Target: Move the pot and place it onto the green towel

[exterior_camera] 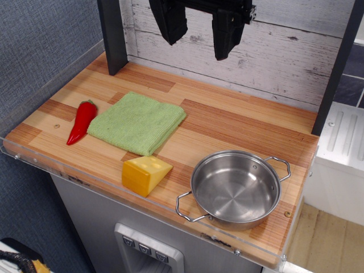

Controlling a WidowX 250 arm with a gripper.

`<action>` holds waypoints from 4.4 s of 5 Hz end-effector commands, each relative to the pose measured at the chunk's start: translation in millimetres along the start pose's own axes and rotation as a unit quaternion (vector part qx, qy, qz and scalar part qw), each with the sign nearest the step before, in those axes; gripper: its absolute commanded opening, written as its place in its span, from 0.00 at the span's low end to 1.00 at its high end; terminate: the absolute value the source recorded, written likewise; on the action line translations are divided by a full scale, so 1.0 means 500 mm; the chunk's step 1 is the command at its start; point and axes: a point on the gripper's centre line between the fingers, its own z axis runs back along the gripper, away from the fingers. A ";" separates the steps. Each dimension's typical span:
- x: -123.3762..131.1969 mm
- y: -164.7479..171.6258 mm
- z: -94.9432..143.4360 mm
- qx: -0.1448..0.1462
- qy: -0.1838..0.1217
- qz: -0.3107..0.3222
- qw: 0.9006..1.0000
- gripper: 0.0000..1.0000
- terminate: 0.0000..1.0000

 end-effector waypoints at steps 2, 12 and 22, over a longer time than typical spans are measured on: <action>0.005 -0.014 -0.043 -0.007 0.023 -0.013 1.000 1.00 0.00; -0.074 -0.032 -0.331 -0.039 0.137 -0.206 0.968 0.00 0.00; -0.050 0.310 -0.273 -0.021 0.121 0.030 0.992 0.00 0.00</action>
